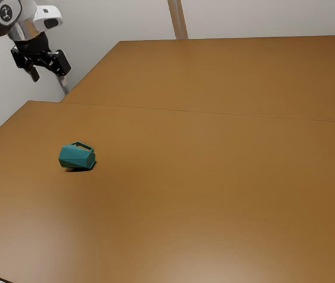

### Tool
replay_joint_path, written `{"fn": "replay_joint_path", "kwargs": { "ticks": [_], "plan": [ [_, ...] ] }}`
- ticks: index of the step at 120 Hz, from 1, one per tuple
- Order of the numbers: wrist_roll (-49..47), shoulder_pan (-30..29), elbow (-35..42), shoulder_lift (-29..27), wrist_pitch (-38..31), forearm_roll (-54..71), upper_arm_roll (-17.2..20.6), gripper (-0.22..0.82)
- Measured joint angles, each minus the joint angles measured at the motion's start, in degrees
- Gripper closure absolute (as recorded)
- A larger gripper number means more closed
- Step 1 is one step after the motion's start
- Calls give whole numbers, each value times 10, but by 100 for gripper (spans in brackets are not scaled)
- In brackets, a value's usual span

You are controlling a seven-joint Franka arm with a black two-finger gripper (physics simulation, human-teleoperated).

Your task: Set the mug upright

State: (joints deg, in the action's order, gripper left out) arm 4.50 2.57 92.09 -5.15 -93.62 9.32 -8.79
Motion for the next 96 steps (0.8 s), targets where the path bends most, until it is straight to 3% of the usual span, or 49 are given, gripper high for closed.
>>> {"fn": "replay_joint_path", "kwargs": {
  "ticks": [30, 53, 77, 96],
  "plan": [
    [7, -8, 11, 1, -6, 0, 0, 0],
    [11, -73, 29, 22, -15, -39, -4, 0],
    [16, -188, 21, 102, -20, -145, -5, 0],
    [38, -239, 0, 181, -21, -229, -6, 0]
  ]
}}
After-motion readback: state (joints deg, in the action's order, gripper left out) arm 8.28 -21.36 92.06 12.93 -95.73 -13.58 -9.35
